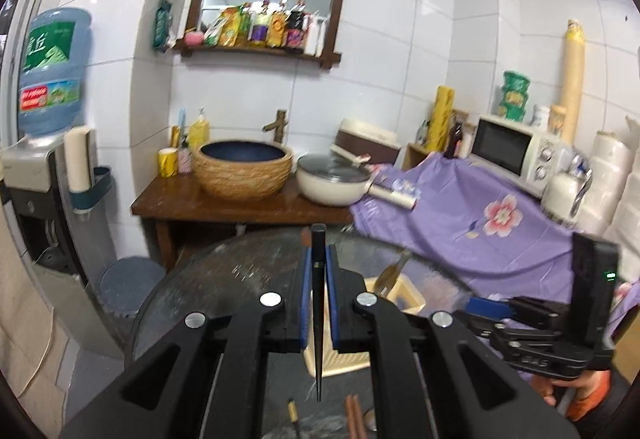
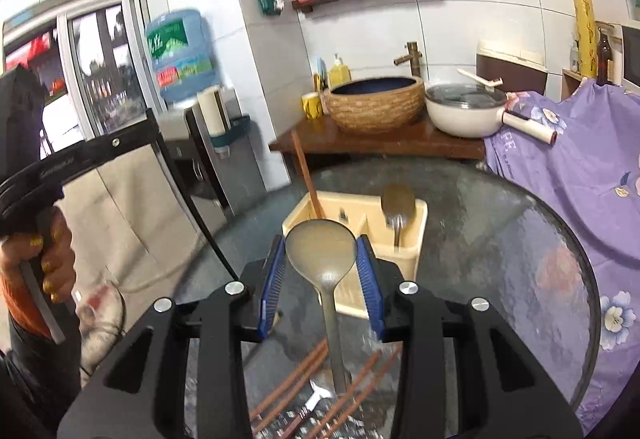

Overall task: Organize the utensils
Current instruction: 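Lower the grey spoon toward the holder with the right tool while the left carries the chopstick, then open the right tool to drop the grey spoon while the left releases the black chopstick, then close the left tool on another black chopstick while the right grasps a wooden chopstick, then carry both chopsticks over the holder, lower them in and open both tools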

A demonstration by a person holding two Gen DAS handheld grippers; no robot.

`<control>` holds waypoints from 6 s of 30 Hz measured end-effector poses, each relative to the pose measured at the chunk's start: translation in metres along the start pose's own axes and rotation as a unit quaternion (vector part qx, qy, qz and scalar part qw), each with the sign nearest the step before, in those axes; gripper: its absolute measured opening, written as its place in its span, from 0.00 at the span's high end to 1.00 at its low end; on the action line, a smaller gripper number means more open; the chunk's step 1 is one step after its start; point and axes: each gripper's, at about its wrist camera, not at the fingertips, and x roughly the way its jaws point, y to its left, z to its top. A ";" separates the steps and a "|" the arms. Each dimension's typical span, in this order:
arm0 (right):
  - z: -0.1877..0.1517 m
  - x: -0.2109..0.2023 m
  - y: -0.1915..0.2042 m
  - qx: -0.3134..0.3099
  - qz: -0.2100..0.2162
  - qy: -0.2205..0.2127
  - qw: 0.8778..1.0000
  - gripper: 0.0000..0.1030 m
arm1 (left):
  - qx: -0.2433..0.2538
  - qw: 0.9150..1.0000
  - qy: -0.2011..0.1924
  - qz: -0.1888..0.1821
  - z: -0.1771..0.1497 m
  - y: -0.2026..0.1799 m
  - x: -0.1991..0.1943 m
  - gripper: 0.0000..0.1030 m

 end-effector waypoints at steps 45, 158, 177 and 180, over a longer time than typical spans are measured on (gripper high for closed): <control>-0.018 0.092 -0.041 -0.020 -0.101 -0.071 0.992 0.19 | -0.003 0.999 0.038 0.028 -0.048 -0.014 0.122 0.64; -0.134 0.154 -0.095 0.070 -0.201 0.192 0.958 0.93 | 0.053 0.951 0.288 0.096 -0.223 0.014 0.165 0.93; -0.104 0.094 -0.084 0.084 -0.120 0.098 0.984 0.93 | 0.035 0.981 0.187 0.045 -0.158 0.003 0.106 0.93; -0.091 0.067 -0.073 0.071 -0.091 0.065 0.991 0.93 | 0.030 0.986 0.157 0.035 -0.144 0.001 0.084 0.93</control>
